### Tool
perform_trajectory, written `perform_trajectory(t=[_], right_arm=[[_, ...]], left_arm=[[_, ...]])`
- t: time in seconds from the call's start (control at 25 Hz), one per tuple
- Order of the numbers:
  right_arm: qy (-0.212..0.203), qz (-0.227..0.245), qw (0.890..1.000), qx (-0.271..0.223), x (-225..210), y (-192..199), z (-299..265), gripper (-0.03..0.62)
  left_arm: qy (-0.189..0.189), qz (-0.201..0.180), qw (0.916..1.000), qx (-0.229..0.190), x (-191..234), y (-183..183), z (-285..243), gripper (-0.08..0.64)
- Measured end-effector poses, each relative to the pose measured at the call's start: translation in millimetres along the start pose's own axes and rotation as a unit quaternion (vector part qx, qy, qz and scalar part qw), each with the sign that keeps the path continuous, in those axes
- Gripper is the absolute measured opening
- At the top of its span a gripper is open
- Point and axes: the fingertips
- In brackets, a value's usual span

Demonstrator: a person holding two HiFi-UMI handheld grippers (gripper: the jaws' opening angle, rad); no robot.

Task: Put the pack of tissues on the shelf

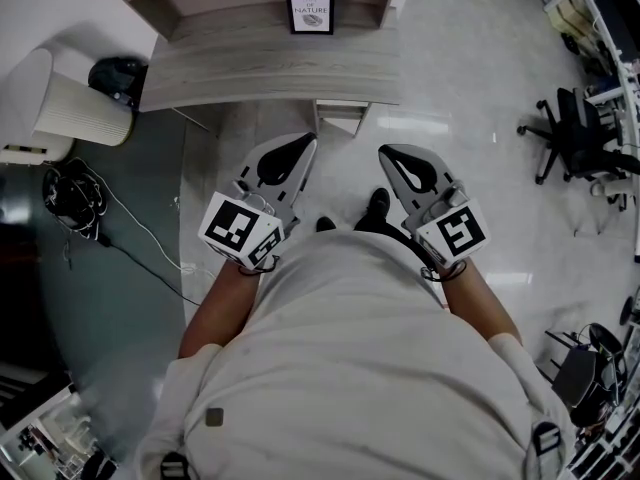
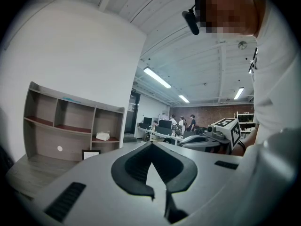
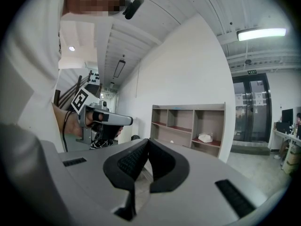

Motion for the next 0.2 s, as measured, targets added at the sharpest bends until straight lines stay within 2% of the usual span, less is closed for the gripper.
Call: perform_trajectory(t=[0.2], right_arm=[[0.000, -0.003, 1.000, -0.001, -7.9, 3.2, 3.4, 0.020]], left_arm=[[0.006, -0.001, 1.0000, -0.002, -1.9, 5.2, -8.5, 0.015]])
Point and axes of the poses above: the fingertips, and each gripper's own axes: z backward along the fingers, x to its left, y out of its underside, and after that the axes turned 6 degrees about z, right-handed
